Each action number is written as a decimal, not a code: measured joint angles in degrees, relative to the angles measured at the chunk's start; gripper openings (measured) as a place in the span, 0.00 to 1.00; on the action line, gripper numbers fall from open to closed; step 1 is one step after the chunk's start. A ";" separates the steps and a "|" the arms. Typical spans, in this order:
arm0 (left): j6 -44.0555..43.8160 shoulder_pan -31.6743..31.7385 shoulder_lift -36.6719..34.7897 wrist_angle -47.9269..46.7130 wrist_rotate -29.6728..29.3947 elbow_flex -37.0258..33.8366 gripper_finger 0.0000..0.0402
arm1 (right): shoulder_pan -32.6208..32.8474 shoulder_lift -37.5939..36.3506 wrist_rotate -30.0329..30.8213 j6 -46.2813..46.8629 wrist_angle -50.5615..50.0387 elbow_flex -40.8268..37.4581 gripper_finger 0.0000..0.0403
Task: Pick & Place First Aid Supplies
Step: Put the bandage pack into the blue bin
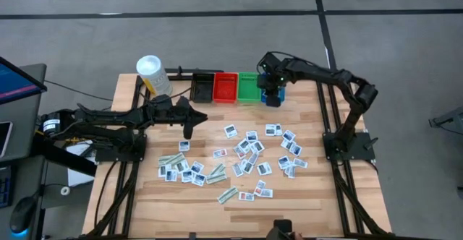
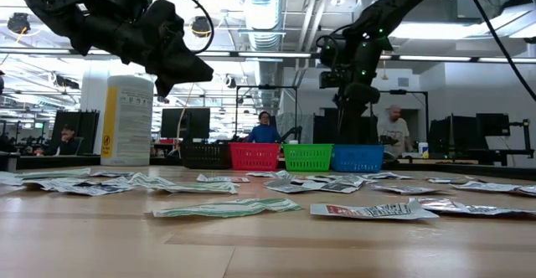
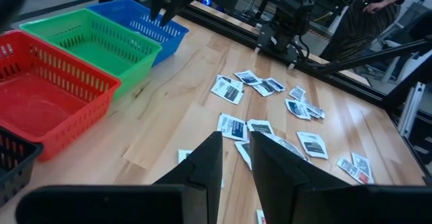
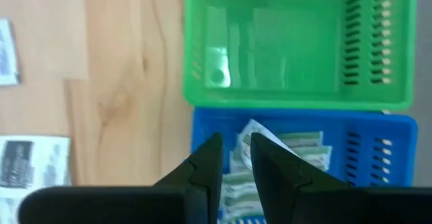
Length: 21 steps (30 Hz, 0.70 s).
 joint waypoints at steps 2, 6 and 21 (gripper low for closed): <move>0.00 0.00 0.00 0.00 0.80 0.00 0.19 | 1.13 0.00 -0.01 1.04 0.04 0.00 0.18; -0.01 -0.03 0.00 -0.02 2.68 0.00 0.19 | 3.56 0.00 -0.01 3.42 0.05 0.00 0.18; -1.09 -4.91 0.00 -0.46 7.49 -0.02 0.19 | 12.55 -0.25 -1.19 19.27 0.49 0.00 0.18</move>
